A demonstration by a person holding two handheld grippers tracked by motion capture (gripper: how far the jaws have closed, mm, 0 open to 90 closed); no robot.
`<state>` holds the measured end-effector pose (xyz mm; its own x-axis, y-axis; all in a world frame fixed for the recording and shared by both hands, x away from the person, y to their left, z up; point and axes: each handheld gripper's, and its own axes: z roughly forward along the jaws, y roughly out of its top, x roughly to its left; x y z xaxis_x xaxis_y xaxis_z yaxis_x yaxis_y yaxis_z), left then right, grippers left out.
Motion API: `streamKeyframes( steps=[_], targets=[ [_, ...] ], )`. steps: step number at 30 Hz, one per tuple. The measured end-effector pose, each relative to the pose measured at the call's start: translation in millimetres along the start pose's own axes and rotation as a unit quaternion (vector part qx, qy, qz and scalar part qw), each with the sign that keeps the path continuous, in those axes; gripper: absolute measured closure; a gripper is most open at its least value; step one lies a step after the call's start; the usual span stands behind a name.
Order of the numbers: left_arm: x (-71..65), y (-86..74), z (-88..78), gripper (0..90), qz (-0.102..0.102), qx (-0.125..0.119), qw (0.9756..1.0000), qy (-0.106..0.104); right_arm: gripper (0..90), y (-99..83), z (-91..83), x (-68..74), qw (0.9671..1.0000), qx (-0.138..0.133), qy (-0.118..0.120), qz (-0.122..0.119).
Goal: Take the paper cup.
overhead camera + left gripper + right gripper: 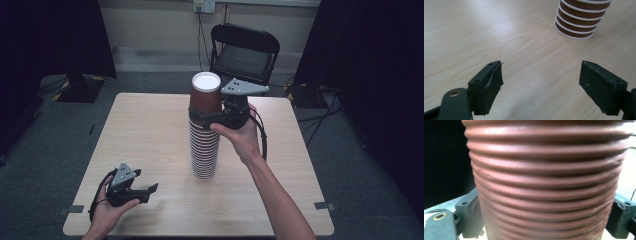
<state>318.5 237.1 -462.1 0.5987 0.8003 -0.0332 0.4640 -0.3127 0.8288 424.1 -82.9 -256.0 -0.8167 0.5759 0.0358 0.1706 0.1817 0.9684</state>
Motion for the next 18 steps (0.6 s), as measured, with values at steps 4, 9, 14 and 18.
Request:
streamKeyframes(
  steps=[4,9,14,18],
  targets=[
    [-0.7,0.0,0.9,18.7,-0.001,0.001,1.0,-0.003,9.9,0.9,2.3,-1.1,1.0,0.002,0.001,0.004],
    [-0.7,0.1,0.9,18.7,0.002,0.003,1.0,-0.003,8.9,1.8,8.2,0.8,0.9998,0.017,0.0,0.004],
    [0.1,-0.3,0.1,18.5,0.001,0.002,1.0,0.0,10.0,0.6,11.7,2.6,0.9995,0.029,-0.007,0.005],
    [0.7,-0.2,1.3,18.2,-0.002,0.002,1.0,-0.001,10.2,0.4,10.7,2.8,0.9996,0.028,-0.007,0.004]
  ],
)
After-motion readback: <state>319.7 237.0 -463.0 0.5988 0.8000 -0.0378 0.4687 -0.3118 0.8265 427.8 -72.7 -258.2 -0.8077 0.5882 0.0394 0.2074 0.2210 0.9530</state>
